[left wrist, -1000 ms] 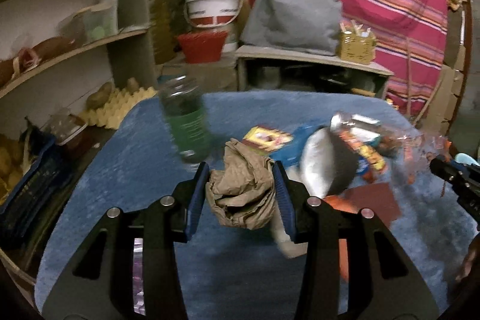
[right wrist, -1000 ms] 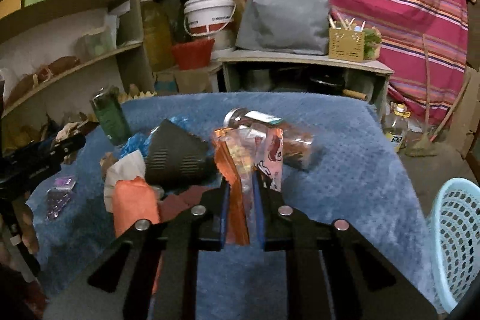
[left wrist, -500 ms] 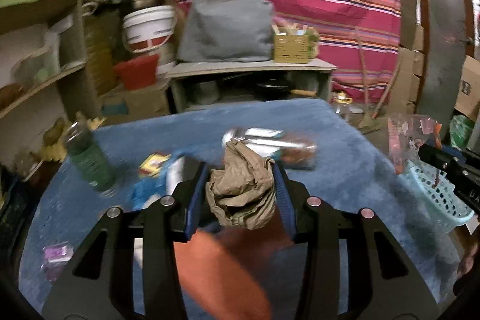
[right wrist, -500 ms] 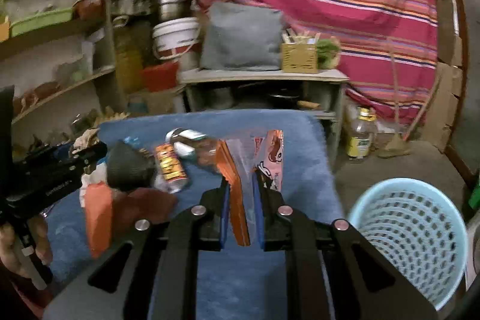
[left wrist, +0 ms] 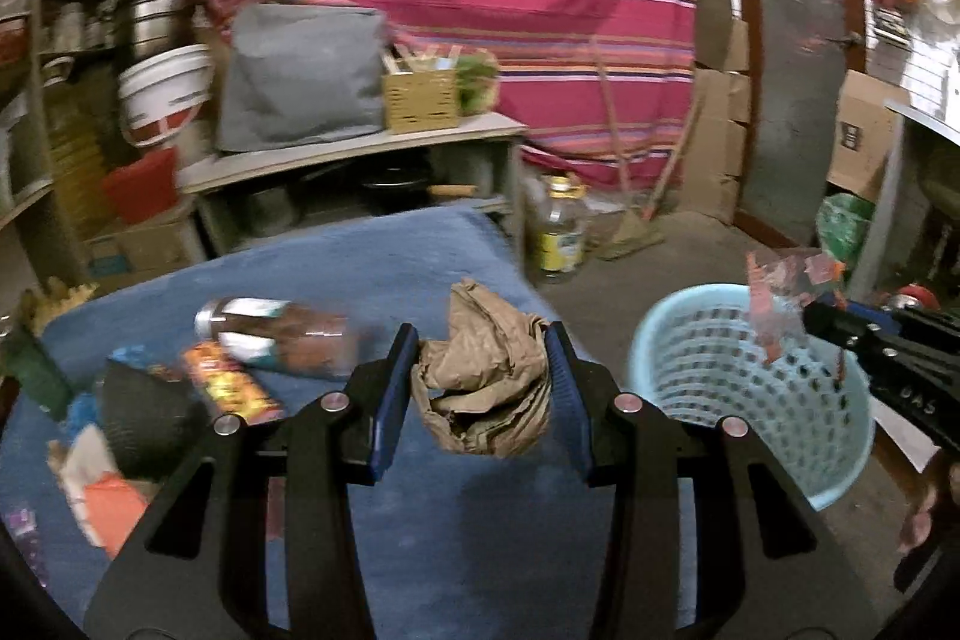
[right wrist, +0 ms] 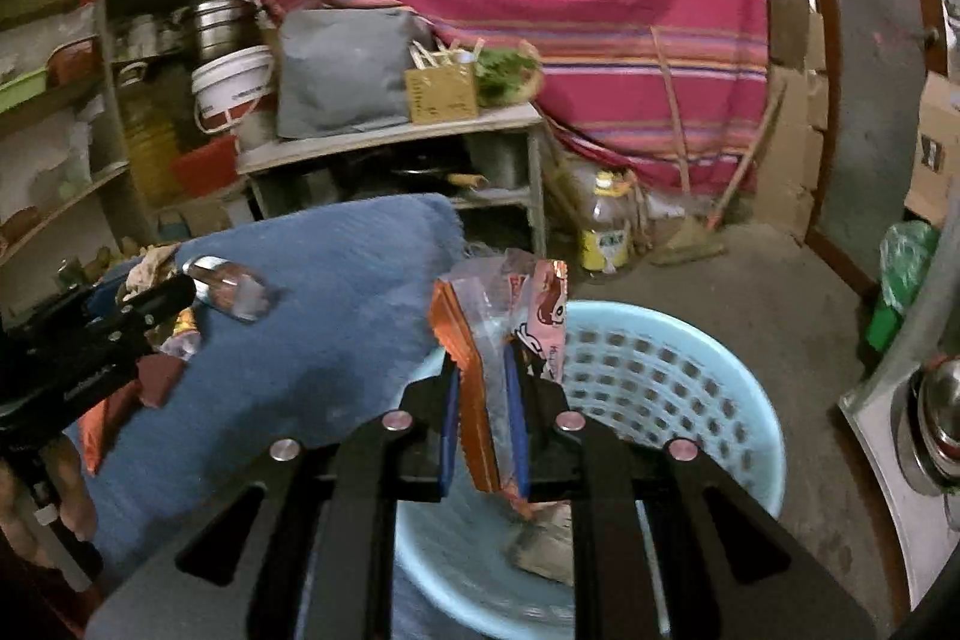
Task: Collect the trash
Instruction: 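Carry the paper and plastic bag over the light-blue basket, then open both tools to drop the paper and bag into the basket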
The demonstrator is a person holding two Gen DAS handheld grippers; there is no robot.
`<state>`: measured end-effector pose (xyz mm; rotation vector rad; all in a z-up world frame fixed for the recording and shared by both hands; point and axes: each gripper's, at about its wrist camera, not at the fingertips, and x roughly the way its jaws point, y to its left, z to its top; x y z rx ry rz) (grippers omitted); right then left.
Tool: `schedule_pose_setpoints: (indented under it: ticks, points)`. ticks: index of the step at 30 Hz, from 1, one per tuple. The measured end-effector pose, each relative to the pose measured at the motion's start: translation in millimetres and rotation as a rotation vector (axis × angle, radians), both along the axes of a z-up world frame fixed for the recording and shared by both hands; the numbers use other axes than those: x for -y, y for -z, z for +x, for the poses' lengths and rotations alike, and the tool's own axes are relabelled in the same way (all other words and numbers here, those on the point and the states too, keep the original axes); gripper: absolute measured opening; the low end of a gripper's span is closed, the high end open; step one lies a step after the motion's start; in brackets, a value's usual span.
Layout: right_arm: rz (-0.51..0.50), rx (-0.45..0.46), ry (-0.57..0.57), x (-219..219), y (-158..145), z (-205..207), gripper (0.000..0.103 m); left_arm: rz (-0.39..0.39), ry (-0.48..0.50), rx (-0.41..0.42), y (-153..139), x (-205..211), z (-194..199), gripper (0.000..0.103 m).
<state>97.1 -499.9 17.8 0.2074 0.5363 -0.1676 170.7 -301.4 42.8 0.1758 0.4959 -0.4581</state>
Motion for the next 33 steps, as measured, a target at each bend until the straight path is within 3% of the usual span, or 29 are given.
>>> schedule_pose_setpoints:
  ticks: [6,14,26,27,29,33]
  points:
    - [0.017,-0.034,0.026,39.3,19.5,-5.5,0.015,0.006,0.069,-0.024,11.5,52.0,-6.1,0.042]
    - [0.029,-0.06,0.044,58.2,33.4,-8.9,0.015,0.011,0.136,-0.088,27.4,101.9,-2.5,0.042]
    - [0.072,-0.052,0.079,74.2,40.3,-14.1,0.015,0.072,0.163,-0.152,43.6,134.0,9.5,0.045]
    - [0.076,-0.05,0.08,74.1,40.2,-13.3,0.015,0.075,0.166,-0.151,43.8,132.1,7.6,0.047]
    - [0.084,-0.048,0.076,74.1,40.9,-13.5,0.015,0.081,0.16,-0.145,43.1,130.5,6.0,0.063]
    - [0.081,-0.061,0.071,74.2,44.1,-11.4,0.015,0.072,0.145,-0.14,37.9,117.9,4.0,0.071]
